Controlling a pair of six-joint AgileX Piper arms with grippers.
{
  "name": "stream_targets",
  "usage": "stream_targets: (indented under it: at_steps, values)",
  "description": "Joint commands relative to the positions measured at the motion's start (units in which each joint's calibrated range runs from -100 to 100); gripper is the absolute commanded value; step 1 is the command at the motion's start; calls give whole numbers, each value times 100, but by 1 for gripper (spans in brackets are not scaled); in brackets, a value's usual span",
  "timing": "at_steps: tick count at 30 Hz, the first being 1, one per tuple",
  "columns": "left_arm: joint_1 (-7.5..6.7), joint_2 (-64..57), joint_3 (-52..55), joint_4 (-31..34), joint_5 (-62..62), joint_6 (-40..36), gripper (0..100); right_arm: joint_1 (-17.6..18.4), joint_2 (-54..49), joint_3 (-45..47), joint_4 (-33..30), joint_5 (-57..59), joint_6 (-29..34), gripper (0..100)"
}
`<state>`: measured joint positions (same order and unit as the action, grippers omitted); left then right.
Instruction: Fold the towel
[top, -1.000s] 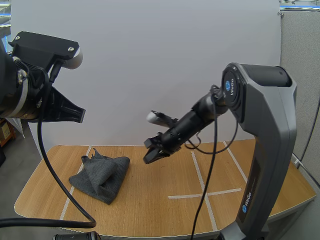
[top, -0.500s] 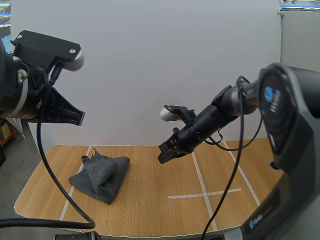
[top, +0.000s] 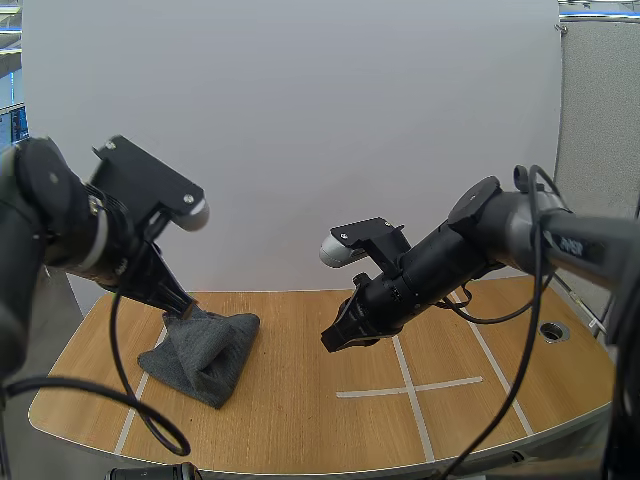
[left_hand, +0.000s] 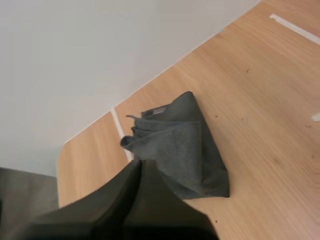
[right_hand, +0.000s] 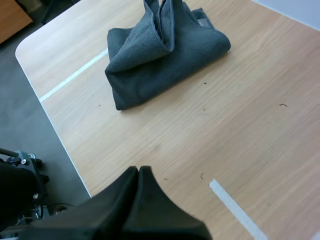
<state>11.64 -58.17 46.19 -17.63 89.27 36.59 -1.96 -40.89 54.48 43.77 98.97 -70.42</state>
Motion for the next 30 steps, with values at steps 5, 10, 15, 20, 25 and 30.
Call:
stream_targets:
  at_steps: [5,10,15,20,25,30]
  values:
    - [7,1974,106,-1268,-287,1123,0,-20,-687,27,-253,103,421,0]
    - [7,3285,106,-1794,-675,1914,0,-20,-849,27,-287,103,597,0]
    - [-17,4110,94,-2256,-590,2725,0,-20,-1032,27,-287,103,677,0]
    - [-269,4756,-31,-2282,-710,2920,0,-20,-1149,27,-287,103,778,0]
    - [-618,5171,-324,-2282,-1123,2726,0,-20,-1222,27,-297,103,886,0]
    - [-735,5431,-386,-2271,-1445,2635,0,-20,-1222,27,-297,103,884,0]
